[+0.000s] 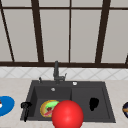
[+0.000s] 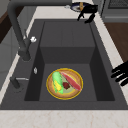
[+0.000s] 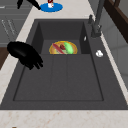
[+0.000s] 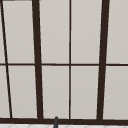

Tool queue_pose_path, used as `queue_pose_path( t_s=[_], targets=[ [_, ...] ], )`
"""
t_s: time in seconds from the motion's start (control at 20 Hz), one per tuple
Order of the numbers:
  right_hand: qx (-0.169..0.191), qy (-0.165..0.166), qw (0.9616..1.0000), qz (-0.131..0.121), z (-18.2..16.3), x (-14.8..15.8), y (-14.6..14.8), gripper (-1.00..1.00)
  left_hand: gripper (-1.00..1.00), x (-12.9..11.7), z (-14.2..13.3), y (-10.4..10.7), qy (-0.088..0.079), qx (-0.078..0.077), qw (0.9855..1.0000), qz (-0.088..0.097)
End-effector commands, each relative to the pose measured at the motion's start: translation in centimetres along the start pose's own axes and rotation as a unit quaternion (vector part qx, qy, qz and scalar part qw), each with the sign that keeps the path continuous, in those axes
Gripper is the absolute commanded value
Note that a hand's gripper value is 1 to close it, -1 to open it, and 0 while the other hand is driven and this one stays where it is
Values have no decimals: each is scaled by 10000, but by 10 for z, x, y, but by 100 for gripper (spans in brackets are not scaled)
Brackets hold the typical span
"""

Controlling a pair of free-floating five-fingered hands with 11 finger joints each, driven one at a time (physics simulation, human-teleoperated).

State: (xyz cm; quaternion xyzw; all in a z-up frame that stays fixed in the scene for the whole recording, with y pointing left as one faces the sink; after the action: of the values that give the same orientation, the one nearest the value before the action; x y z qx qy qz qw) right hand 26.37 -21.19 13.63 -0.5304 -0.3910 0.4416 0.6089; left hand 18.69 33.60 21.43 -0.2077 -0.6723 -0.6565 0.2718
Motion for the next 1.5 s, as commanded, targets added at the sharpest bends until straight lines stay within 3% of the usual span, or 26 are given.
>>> queue_pose_path(
  t_s=[0.0, 0.1, 0.2, 0.25, 0.3, 0.35, 0.55, 0.6, 0.75, 0.8, 0.9, 1.1, 1.15, 1.25, 1.45],
  targets=[
    [0, 0, 10000, 0, 0, 0, 0, 0, -100, 11, -4, -7, 52, -58, 9996, -283],
    [0, 0, 10000, 0, 0, 0, 0, 0, -100, 15, -1, -11, -9, 16, 9996, -279],
    [0, 0, 10000, 0, 0, 0, 0, 0, -100, 12, -2, -9, -4, 4, 10000, -46],
    [0, 0, 10000, 0, 0, 0, 0, 0, -100, 14, -8, -7, -31, -95, 9998, -193],
    [0, 0, 10000, 0, 0, 0, 0, 0, -100, 8, 1, -6, 6, 186, 9998, 67],
    [0, 0, 10000, 0, 0, 0, 0, 0, -100, 12, -3, -9, 27, -33, 10000, -34],
    [0, 0, 10000, 0, 0, 0, 0, 0, -100, 16, -3, -12, -3, 4, 10000, -30],
    [0, 0, 10000, 0, 0, 0, 0, 0, -100, 22, -2, -17, -8, 11, 9999, -118],
    [0, 0, 10000, 0, 0, 0, 0, 0, -100, 24, -2, -18, 28, 30, 10000, -12],
    [0, 0, 10000, 0, 0, 0, 0, -100, 0, 21, -2, -16, -4, 5, 10000, -33],
    [26, 12, 10000, -11, 2, 4, 0, -100, 0, 22, -1, -17, -36, -56, 9999, -78],
    [-180, 20, 9992, 357, 10, 23, -12, -100, 0, 21, -2, -17, -10, -14, 9999, -154],
    [-240, 38, 9991, 337, 12, 22, -15, -100, 0, 21, -2, -17, -6, -7, 9999, -169],
    [-8, -185, 9994, 290, 13, 24, -11, -100, 0, 21, -2, -17, 1, 4, 9998, -193],
    [-33, -377, 9991, 198, 23, 23, -12, -100, 0, 21, -2, -17, 13, 23, 9997, -227]
  ],
)
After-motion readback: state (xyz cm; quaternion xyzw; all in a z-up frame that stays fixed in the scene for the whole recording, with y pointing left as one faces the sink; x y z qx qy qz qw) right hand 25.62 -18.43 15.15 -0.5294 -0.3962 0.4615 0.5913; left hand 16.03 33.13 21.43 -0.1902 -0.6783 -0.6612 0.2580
